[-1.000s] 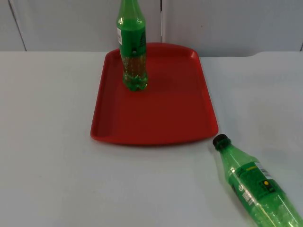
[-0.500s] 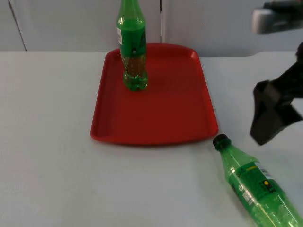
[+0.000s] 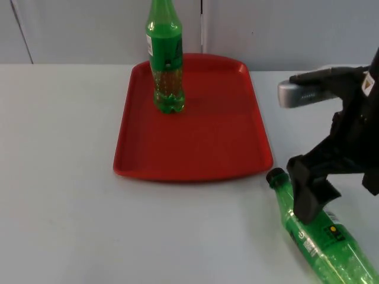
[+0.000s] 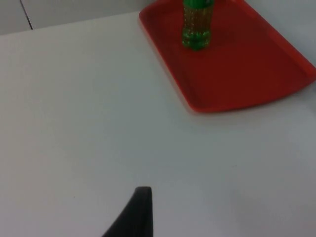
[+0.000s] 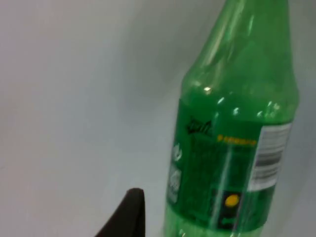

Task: Place the bottle upright on the tray.

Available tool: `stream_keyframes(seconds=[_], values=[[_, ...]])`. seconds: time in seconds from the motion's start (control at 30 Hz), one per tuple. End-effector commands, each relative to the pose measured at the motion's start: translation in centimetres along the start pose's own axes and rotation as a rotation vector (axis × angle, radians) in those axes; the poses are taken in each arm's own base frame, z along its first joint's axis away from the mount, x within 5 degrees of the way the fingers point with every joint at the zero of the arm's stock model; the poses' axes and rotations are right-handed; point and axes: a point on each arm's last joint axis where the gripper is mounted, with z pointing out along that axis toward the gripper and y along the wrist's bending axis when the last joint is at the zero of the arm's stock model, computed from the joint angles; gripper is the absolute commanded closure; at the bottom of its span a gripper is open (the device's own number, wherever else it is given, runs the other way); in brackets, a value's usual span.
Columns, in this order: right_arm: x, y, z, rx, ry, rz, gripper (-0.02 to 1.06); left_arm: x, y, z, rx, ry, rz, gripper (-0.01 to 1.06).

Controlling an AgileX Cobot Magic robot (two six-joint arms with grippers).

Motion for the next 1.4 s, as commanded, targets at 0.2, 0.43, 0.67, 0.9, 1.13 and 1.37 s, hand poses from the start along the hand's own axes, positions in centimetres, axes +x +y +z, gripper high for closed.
stream_keyframes(seconds=[0.2, 0.43, 0.67, 0.9, 1.13, 1.37], values=[[0.4, 0.8, 2.3, 0.018, -0.08, -0.012, 0.0, 0.1, 0.0, 0.0, 0.006, -0.001, -0.002, 0.0], [0.2, 0.8, 4.2, 0.025, -0.053, -0.018, 0.0, 0.1, 0.0, 0.0, 0.006, -0.001, -0.002, 0.0], [-0.1, 0.8, 6.7, 0.022, -0.04, -0.013, 0.0, 0.1, 0.0, 0.0, 0.006, -0.001, -0.002, 0.0], [-0.3, 0.8, 7.3, 0.023, -0.047, -0.017, 0.0, 0.1, 0.0, 0.0, 0.006, -0.001, -0.002, 0.0], [-0.3, 0.8, 7.9, 0.022, -0.046, -0.015, 0.01, 0.1, 0.0, 0.0, 0.006, -0.001, -0.002, 0.0], [-0.4, 0.9, 8.6, 0.02, -0.044, -0.012, 0.03, 0.1, 0.0, 0.0, 0.006, -0.001, -0.002, 0.0]])
